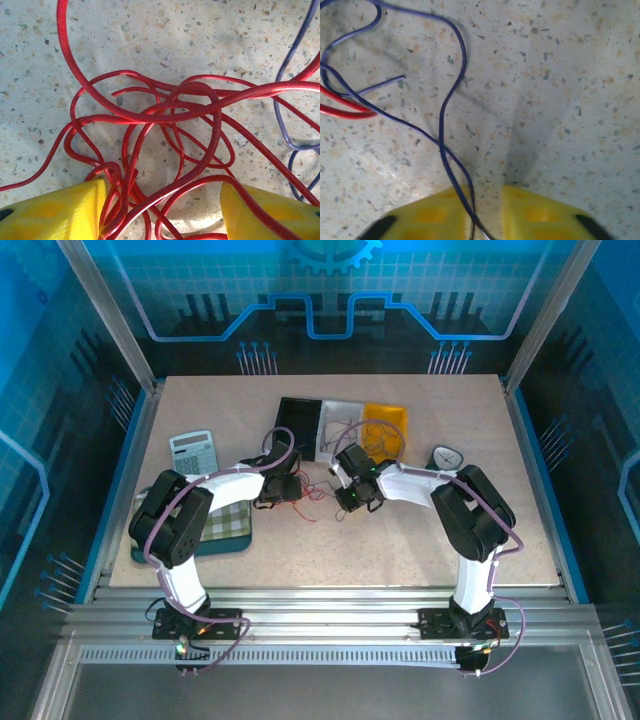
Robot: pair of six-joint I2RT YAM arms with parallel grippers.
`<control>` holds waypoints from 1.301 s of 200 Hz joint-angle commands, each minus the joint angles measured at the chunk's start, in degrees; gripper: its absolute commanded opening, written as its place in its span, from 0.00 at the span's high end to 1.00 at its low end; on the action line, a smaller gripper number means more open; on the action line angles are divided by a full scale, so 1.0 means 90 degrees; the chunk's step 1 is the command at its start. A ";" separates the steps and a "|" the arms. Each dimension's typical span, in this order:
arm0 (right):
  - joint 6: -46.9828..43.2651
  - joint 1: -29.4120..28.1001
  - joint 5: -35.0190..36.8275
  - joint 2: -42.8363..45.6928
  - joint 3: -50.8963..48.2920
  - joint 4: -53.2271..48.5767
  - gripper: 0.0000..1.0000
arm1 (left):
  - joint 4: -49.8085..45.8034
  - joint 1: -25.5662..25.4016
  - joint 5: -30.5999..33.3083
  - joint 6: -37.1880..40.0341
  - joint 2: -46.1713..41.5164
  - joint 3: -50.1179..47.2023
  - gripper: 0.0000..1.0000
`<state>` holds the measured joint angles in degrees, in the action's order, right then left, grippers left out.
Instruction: Untangle the cables
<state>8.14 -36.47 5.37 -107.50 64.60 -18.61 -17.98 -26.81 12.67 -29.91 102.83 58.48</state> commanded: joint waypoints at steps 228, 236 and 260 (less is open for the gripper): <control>0.1367 0.1259 0.1238 0.3801 -0.1146 0.1677 1.00 | -0.0630 0.0049 0.0304 -0.0451 0.0456 0.0279 0.38; 0.1326 0.1259 0.1161 0.3758 -0.0962 0.1677 1.00 | -0.0625 0.0049 0.0291 -0.0447 0.0469 0.0289 0.38; 0.1175 0.1305 0.0645 0.3406 -0.0427 0.1722 0.99 | -0.0610 0.0049 0.0252 -0.0424 0.0500 0.0319 0.38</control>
<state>22.85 -24.95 13.67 -74.54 56.12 -4.38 -20.97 -26.85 14.76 -33.15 104.64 61.01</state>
